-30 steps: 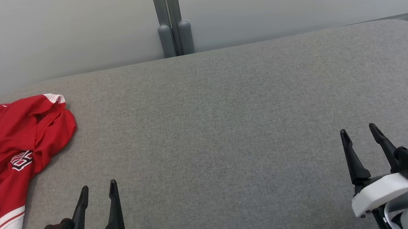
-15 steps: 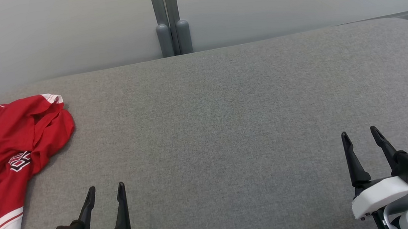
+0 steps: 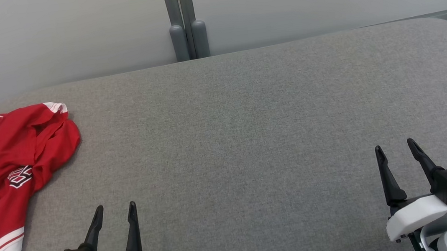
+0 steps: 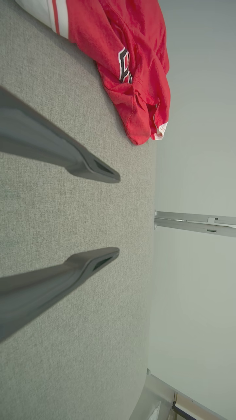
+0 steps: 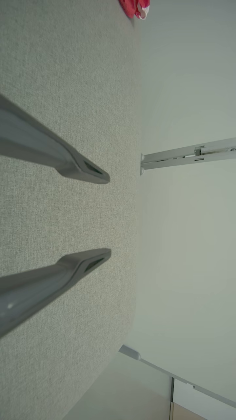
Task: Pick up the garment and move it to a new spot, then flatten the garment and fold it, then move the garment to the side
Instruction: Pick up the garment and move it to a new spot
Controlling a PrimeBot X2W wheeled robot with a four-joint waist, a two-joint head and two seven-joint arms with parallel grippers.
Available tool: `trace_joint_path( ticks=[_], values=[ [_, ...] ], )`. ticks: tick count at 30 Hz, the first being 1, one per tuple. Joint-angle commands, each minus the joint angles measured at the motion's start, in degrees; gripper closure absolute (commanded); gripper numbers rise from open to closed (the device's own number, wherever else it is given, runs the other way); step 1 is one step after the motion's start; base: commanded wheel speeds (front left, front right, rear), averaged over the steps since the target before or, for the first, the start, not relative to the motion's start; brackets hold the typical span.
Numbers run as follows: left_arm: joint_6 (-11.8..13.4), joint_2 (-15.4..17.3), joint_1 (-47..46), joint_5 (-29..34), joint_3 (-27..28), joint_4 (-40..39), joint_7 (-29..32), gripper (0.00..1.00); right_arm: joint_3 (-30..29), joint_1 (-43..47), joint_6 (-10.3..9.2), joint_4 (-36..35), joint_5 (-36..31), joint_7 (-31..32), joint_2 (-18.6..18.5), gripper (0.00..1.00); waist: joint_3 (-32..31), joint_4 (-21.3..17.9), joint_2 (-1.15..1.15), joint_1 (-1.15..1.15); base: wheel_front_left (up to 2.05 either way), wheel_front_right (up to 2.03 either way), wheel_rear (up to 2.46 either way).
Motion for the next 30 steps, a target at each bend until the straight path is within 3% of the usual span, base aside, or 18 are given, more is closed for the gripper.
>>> trace_joint_path(
  ticks=[1, 16, 21, 30],
  values=[
    [-0.2, 0.3, 0.4, -0.1, 0.3, 0.3, -0.2, 0.0, -0.2, 0.3, -0.02, 0.2, -0.1, -0.3, 0.0, 0.0, 0.0, 0.0, 0.0, 0.0, 0.0, 0.0, 0.0],
    [-0.2, 0.0, -0.4, -1.8, 0.3, 1.8, -0.1, 0.0, 0.1, 1.1, -0.02, -0.3, 0.3, -0.3, -0.2, 0.0, -0.8, 2.0, 0.0, 0.0, 0.0, 0.0, 0.0],
    [-0.2, 0.1, 0.1, -1.8, 0.5, 2.3, -0.1, 0.0, 1.3, 1.8, -0.02, -0.5, 0.2, -0.3, 0.1, 0.0, -1.6, 7.1, 0.0, 0.0, 0.0, 0.0, 0.0],
    [-0.2, 1.0, 2.8, -2.0, 3.3, 2.7, -0.1, 0.0, 6.2, 0.5, -0.03, 0.4, 0.8, -0.3, 0.9, 0.0, -3.0, 20.1, 0.0, 0.0, 0.0, 0.0, 0.0]
  ],
)
